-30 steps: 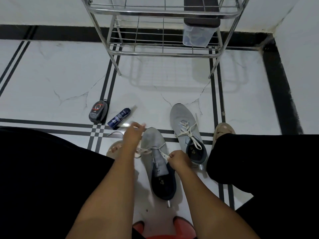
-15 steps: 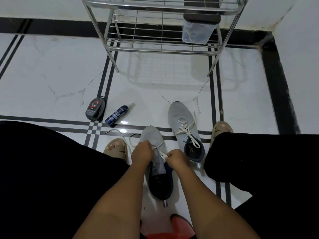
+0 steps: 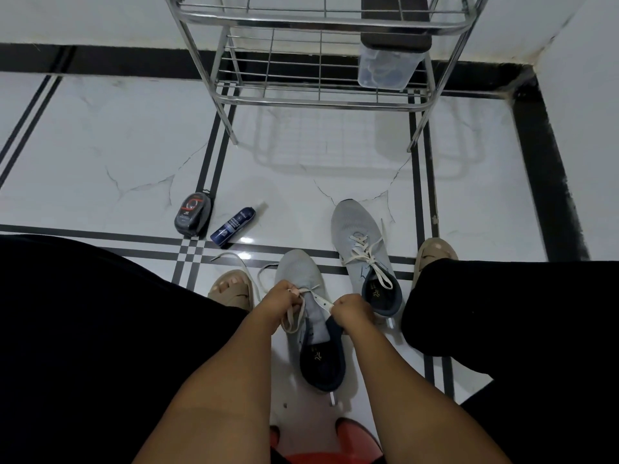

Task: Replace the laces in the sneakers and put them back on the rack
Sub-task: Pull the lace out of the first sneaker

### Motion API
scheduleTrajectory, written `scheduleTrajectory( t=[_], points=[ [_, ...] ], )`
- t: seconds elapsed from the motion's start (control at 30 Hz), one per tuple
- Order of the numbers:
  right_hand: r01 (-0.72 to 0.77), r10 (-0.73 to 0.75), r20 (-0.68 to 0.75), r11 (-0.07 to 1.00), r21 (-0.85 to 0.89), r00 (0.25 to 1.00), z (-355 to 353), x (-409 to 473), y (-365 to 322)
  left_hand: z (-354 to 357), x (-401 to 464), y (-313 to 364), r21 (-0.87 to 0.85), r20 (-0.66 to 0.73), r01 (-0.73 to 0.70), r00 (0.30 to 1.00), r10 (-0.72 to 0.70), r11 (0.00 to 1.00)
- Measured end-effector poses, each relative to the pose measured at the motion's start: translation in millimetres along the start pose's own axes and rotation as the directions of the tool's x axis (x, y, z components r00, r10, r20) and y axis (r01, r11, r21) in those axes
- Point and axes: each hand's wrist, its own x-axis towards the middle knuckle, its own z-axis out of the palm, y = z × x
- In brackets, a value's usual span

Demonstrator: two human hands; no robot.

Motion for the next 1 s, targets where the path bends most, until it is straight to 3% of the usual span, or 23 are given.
scheduleTrajectory(
  t=[0.07,0.13,0.27,0.33,0.43,0.7,0.87,1.0],
  points=[
    [-0.033,0.033,0.032,0.999,-0.002,0.999,0.5,2.2,1.6,-0.3,-1.2,0.6,-0.012,0.023,0.018,1.000,-0.017,1.000],
    [-0.011,0.016,0.063,0.997,-0.081,0.998,-0.5,2.9,2.1,0.1,0.9,3.2,0.095,0.041,-0.005,0.999,0.002,0.995],
    [0.250,-0.245,0.050,0.948,-0.195,0.968,3.6,-2.1,-3.6,3.5,-2.7,14.7,0.523,-0.017,-0.086,0.994,0.111,0.848],
    [0.374,-0.365,0.082,0.893,-0.250,0.927,11.7,-3.1,-8.5,6.5,-2.2,13.6,0.626,-0.043,-0.103,0.985,0.166,0.773],
    [0.404,-0.402,0.064,0.873,-0.273,0.913,21.4,-1.7,-9.5,11.8,-5.2,8.6,0.694,-0.061,-0.121,0.972,0.226,0.710],
    [0.389,-0.402,0.001,0.885,-0.254,0.916,29.1,0.8,-2.5,16.3,-5.1,3.1,0.721,-0.121,-0.101,0.956,0.268,0.686],
    [0.374,-0.385,-0.025,0.908,-0.190,0.922,25.7,-5.6,-3.3,12.6,0.5,3.1,0.509,-0.210,-0.018,0.967,0.144,0.860],
    [0.358,-0.369,-0.028,0.915,-0.184,0.929,20.8,-5.2,-6.5,9.5,-0.2,7.4,0.419,-0.227,0.049,0.972,0.053,0.907]
  ],
)
